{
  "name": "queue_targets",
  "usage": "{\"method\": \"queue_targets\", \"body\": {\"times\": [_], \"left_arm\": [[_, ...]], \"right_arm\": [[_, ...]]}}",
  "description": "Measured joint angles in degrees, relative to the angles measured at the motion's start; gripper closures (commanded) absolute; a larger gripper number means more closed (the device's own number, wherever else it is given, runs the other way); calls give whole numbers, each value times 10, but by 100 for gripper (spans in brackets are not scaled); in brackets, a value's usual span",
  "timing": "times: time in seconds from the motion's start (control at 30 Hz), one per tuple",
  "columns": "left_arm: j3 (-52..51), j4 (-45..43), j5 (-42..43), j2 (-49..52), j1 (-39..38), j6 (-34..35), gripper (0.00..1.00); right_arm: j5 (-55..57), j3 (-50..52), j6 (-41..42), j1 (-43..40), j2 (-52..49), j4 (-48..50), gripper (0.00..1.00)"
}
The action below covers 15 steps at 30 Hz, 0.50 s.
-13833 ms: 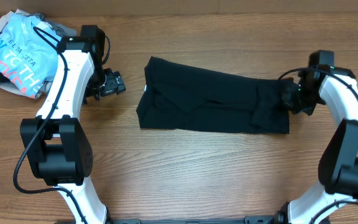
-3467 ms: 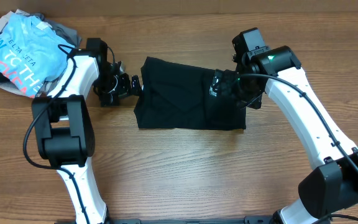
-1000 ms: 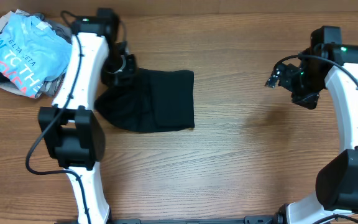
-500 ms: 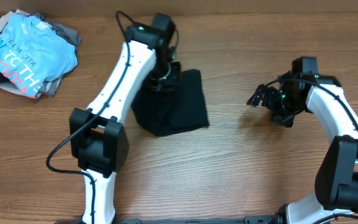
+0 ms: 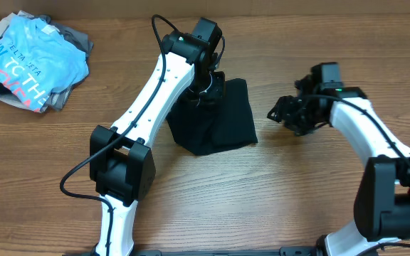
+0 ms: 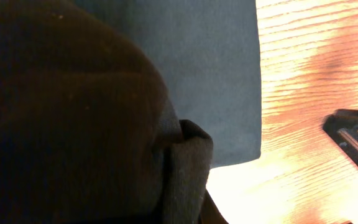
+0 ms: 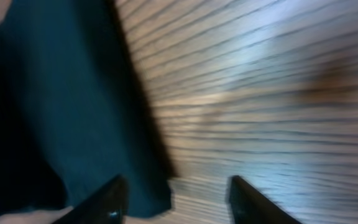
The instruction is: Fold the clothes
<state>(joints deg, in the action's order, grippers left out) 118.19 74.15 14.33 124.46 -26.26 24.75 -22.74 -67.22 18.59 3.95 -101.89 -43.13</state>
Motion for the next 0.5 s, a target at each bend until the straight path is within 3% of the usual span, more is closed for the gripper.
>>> {"method": "queue_targets", "body": {"times": [0.03, 0.17, 0.5], "left_arm": [[0, 3, 0, 0, 1, 0, 96], [9, 48, 0, 1, 10, -4, 96], [85, 133, 0, 2, 70, -12, 96]], "right_arm": [[1, 0, 11, 4, -2, 3, 75], [7, 1, 32, 28, -29, 26, 83], [11, 1, 71, 68, -45, 54, 82]]}}
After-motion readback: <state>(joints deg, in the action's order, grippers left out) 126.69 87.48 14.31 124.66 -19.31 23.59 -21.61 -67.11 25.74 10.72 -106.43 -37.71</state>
